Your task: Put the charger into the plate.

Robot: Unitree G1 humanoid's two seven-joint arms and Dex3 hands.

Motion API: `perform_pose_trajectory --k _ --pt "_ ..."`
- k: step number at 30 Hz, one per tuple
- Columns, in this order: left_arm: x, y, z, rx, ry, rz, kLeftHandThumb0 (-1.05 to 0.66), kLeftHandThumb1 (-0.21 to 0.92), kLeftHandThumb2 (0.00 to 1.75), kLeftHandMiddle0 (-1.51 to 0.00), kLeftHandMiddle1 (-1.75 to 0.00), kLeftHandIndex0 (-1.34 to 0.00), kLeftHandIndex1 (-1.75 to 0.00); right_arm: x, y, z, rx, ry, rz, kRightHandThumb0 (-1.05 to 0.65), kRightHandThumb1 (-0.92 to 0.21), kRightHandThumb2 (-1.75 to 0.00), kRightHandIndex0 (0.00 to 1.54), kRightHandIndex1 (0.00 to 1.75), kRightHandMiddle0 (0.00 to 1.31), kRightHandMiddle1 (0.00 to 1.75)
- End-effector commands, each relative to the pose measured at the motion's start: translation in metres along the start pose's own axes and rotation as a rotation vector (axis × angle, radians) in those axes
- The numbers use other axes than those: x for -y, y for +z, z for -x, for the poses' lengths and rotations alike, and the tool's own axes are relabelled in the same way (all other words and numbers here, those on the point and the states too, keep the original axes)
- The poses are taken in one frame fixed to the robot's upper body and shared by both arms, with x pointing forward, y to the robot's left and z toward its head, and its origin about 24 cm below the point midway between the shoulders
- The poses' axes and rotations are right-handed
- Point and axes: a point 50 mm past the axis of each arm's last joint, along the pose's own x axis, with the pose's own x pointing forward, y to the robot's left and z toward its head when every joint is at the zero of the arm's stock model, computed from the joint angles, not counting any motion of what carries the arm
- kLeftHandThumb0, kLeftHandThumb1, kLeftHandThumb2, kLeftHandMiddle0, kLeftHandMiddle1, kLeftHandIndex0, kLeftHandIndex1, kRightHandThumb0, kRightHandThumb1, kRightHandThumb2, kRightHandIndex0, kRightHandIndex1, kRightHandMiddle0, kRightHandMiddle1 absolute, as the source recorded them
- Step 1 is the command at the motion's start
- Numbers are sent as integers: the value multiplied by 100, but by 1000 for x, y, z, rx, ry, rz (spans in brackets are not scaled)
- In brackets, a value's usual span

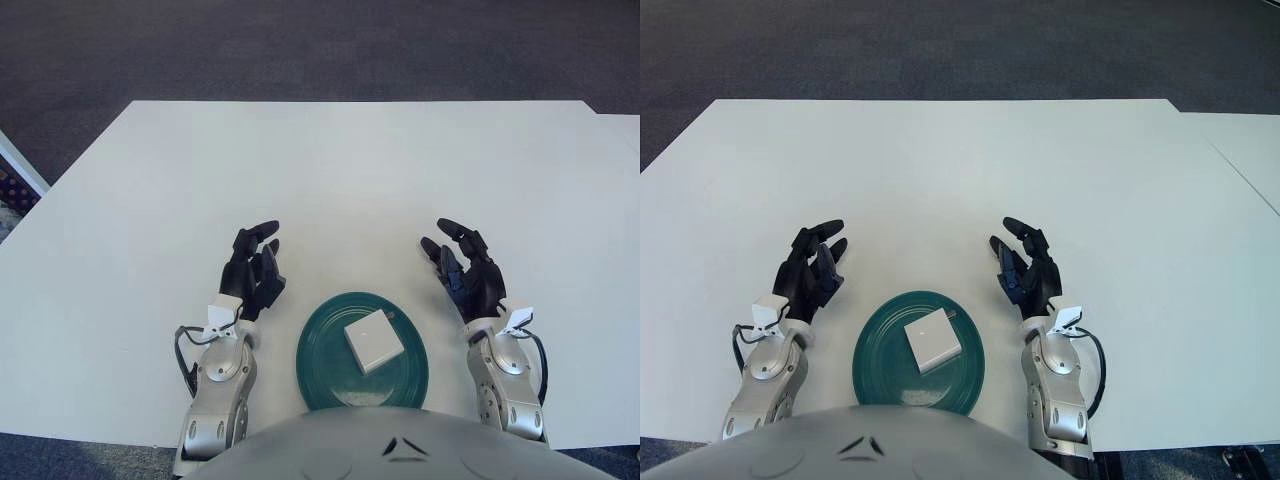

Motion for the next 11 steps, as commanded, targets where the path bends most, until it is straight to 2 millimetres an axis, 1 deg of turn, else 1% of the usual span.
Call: perform_pose_trajectory --k 1,11 --pt "0 1 1 4 0 1 -91 92 94 -61 -11 -34 -99 0 2 -2 6 7 3 -49 -92 -47 57 0 14 78" --pt "-1 2 1 7 -4 -2 -90 92 94 -63 -11 -32 -98 -1 3 -3 11 6 -11 -50 -92 -46 55 0 15 77"
